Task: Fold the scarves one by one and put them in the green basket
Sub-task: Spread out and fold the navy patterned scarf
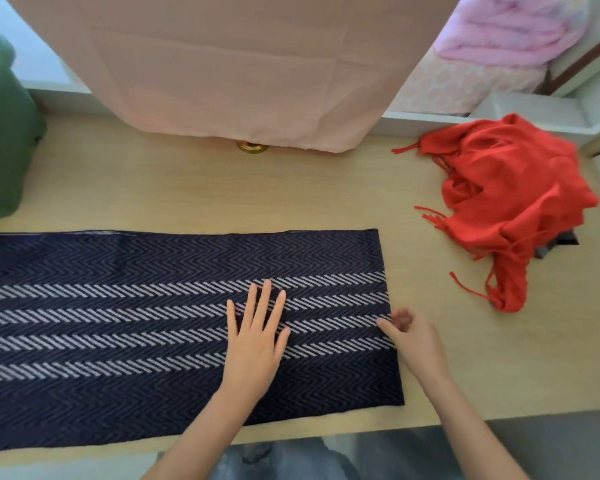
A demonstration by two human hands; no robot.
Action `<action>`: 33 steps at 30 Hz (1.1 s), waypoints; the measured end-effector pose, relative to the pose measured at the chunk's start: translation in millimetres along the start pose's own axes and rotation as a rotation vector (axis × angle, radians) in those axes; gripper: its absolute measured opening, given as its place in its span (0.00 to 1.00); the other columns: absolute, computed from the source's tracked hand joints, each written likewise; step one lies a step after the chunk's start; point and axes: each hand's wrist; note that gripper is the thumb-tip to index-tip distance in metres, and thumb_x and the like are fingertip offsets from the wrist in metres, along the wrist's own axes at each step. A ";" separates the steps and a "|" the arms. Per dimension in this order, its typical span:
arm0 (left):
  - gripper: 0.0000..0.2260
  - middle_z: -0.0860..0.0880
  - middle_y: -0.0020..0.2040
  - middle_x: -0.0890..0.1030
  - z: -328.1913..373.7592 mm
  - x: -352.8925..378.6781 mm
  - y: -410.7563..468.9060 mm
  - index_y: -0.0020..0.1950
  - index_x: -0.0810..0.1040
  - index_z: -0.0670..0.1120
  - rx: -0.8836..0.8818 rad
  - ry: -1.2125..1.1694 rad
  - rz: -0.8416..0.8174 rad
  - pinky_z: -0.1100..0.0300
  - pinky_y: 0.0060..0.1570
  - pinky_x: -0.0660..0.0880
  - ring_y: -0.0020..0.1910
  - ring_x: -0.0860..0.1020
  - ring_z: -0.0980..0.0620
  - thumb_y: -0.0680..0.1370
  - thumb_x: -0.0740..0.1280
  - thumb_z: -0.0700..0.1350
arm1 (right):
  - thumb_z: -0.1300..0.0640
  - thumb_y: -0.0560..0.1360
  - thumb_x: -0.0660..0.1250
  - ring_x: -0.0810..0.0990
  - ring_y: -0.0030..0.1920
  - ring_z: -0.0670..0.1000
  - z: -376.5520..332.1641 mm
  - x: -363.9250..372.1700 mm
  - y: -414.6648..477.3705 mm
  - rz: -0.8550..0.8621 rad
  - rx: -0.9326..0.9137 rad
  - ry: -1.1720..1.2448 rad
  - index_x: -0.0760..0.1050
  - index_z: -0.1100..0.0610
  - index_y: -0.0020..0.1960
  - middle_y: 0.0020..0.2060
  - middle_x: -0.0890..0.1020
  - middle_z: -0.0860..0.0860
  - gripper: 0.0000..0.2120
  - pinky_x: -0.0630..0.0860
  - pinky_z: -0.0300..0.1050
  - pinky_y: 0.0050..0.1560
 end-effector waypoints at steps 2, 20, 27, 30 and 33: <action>0.27 0.43 0.78 0.56 5.5 8.6 -2.3 0.78 0.58 0.46 -0.023 0.067 -0.013 0.38 0.73 0.50 0.77 0.55 0.42 0.80 0.48 0.56 | 0.52 0.74 0.71 0.78 0.35 0.47 11.6 2.6 -16.8 0.029 -0.018 -0.013 0.74 0.53 0.41 0.35 0.79 0.50 0.08 0.69 0.42 0.32; 0.31 0.49 0.45 0.75 203.8 9.8 9.8 0.47 0.78 0.48 -0.277 -0.262 -0.166 0.52 0.39 0.76 0.41 0.74 0.48 0.51 0.79 0.62 | 0.71 0.74 0.61 0.58 0.73 0.48 -26.4 -34.2 99.9 -0.265 -0.810 -0.345 0.71 0.50 0.68 0.73 0.63 0.46 0.27 0.56 0.44 0.72; 0.15 0.55 0.39 0.73 180.5 6.1 5.0 0.42 0.72 0.52 -0.304 -0.446 -0.035 0.61 0.35 0.74 0.38 0.74 0.54 0.64 0.77 0.46 | 0.73 0.74 0.58 0.52 0.76 0.52 -25.6 -38.5 123.3 -0.325 -0.948 -0.442 0.74 0.51 0.65 0.74 0.63 0.48 0.26 0.53 0.53 0.75; 0.06 0.57 0.44 0.73 168.3 -12.5 0.9 0.49 0.66 0.54 -0.450 -0.655 -0.108 0.65 0.37 0.68 0.41 0.73 0.58 0.79 0.64 0.48 | 0.71 0.72 0.65 0.58 0.74 0.59 -27.3 -39.1 127.2 -0.215 -1.028 -0.451 0.79 0.53 0.58 0.70 0.70 0.52 0.20 0.61 0.62 0.70; 0.04 0.57 0.43 0.74 148.2 -24.4 -8.7 0.50 0.65 0.55 -0.540 -0.832 -0.040 0.63 0.37 0.69 0.39 0.74 0.59 0.81 0.60 0.46 | 0.67 0.72 0.70 0.63 0.71 0.59 -40.4 -31.7 125.2 -0.171 -1.087 -0.424 0.80 0.53 0.48 0.65 0.76 0.53 0.10 0.66 0.65 0.65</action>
Point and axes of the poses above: each hand's wrist, its own y-axis towards the middle knuckle, its own x-axis out of the palm, z = x × y
